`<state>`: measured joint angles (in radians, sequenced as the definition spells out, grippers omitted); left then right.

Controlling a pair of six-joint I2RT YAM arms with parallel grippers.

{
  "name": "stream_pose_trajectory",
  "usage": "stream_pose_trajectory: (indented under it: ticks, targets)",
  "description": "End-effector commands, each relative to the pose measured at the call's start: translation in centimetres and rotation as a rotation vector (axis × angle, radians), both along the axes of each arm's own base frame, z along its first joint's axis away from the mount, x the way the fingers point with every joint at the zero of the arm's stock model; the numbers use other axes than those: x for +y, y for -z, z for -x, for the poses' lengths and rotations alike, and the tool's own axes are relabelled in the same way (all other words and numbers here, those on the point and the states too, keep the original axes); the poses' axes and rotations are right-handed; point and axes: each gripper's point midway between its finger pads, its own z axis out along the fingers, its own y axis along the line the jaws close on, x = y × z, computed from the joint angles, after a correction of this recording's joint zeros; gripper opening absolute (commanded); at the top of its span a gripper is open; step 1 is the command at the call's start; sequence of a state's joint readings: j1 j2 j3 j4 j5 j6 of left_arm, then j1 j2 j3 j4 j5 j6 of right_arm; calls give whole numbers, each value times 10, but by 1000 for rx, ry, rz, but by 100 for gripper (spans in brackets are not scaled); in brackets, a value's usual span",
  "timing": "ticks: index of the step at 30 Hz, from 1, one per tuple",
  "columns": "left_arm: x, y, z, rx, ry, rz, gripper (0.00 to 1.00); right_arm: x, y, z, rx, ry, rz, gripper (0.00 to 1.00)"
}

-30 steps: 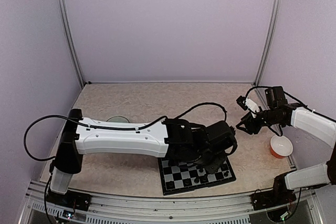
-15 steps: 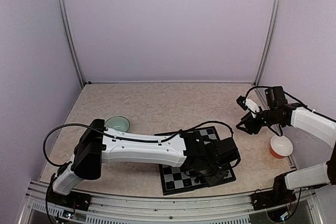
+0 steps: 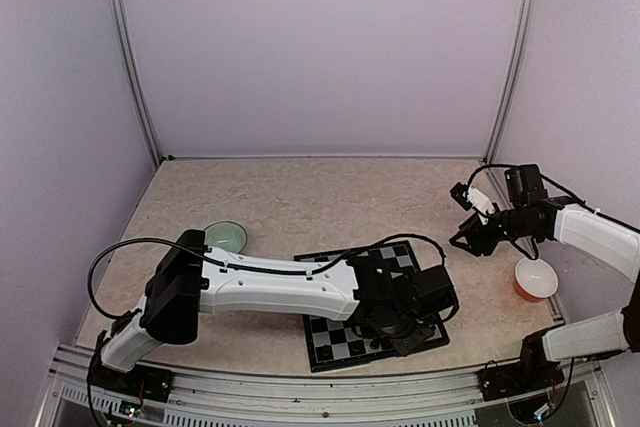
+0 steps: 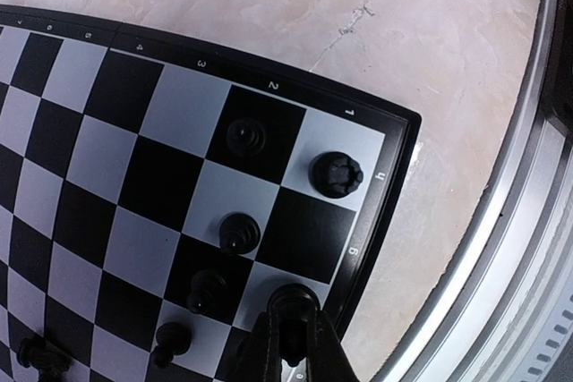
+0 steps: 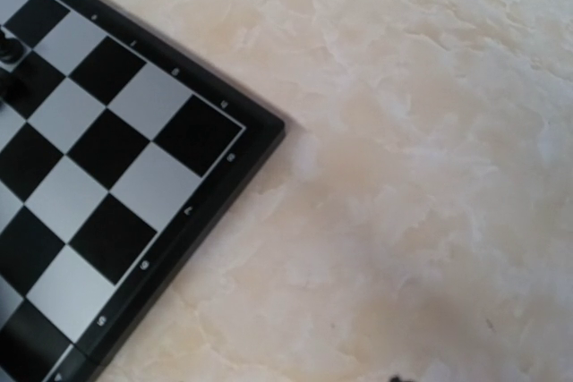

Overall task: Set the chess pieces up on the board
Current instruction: Place the bishop on c8.

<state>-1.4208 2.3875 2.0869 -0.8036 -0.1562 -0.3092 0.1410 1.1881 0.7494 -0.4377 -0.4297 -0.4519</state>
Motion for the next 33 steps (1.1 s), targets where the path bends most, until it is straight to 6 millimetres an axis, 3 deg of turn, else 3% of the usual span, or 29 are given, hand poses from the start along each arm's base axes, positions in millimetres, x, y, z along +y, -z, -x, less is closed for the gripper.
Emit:
stream_pose_trajectory:
  ticks: [1,12,19,25,29,33]
  targets:
    - [-2,7,-1,12,7,-12,8,2,-3,2,-4,-9,0,48]
    - [-2,9,-2,13,6,-19,14,3,-3,2,-4,-12,-2,48]
    - [-9,-11,0,16,19,36,24,3,-2,2,0,-11,-2,48]
    - [-7,-55,-8,-34,3,96,27,5,-1,2,9,-24,-12,48]
    - [-6,-106,-13,-84,-4,193,28,19,-18,12,-27,-116,-72,48]
    - [17,-144,-40,-212,-81,230,31,40,-30,24,-106,-238,-34,44]
